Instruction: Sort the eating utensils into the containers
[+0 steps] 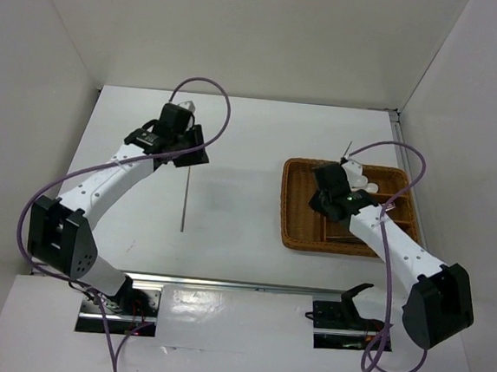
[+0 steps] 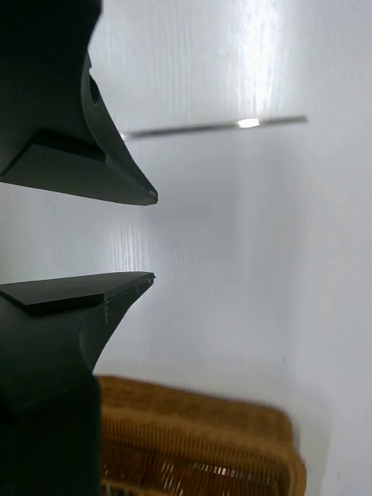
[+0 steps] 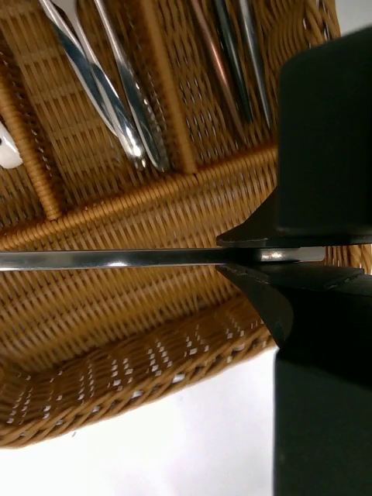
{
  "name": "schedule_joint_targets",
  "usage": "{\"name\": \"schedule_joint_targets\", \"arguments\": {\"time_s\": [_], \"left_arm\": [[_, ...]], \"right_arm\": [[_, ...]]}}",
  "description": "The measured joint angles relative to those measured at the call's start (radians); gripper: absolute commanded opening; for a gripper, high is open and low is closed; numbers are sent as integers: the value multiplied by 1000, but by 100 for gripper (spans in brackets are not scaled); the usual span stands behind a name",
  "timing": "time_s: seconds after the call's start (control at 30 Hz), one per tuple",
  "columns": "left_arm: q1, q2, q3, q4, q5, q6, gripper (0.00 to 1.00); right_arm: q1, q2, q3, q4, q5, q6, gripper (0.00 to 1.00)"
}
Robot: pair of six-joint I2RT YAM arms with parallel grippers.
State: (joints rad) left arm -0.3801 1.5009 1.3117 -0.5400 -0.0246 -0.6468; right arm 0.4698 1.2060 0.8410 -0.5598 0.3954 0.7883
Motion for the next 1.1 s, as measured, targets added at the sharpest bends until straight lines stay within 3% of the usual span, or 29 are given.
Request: {"name": "schedule_joint_targets", "arguments": {"time_s": [0.2, 0.43, 0.67, 0.7, 0.87, 1.1], "left_arm": [[104, -13, -130, -32, -8, 55, 53], [122, -17, -172, -33, -7, 79, 53], [122, -26, -211, -19, -7, 97, 53], [122, -26, -220, -18, -8, 97, 53], [122, -21, -237, -14, -8, 100, 53], [122, -3, -254, 11, -8, 103, 53]], "right_arm": [[-22, 24, -2, 9, -72, -170, 3], [-8, 156, 18, 8, -116, -264, 3], [0, 177, 18, -4, -130, -283, 20], [0, 177, 18, -4, -132, -284, 29], [1, 176, 18, -16, -151, -281, 55], [2, 129, 58, -80, -156, -285, 60]]}}
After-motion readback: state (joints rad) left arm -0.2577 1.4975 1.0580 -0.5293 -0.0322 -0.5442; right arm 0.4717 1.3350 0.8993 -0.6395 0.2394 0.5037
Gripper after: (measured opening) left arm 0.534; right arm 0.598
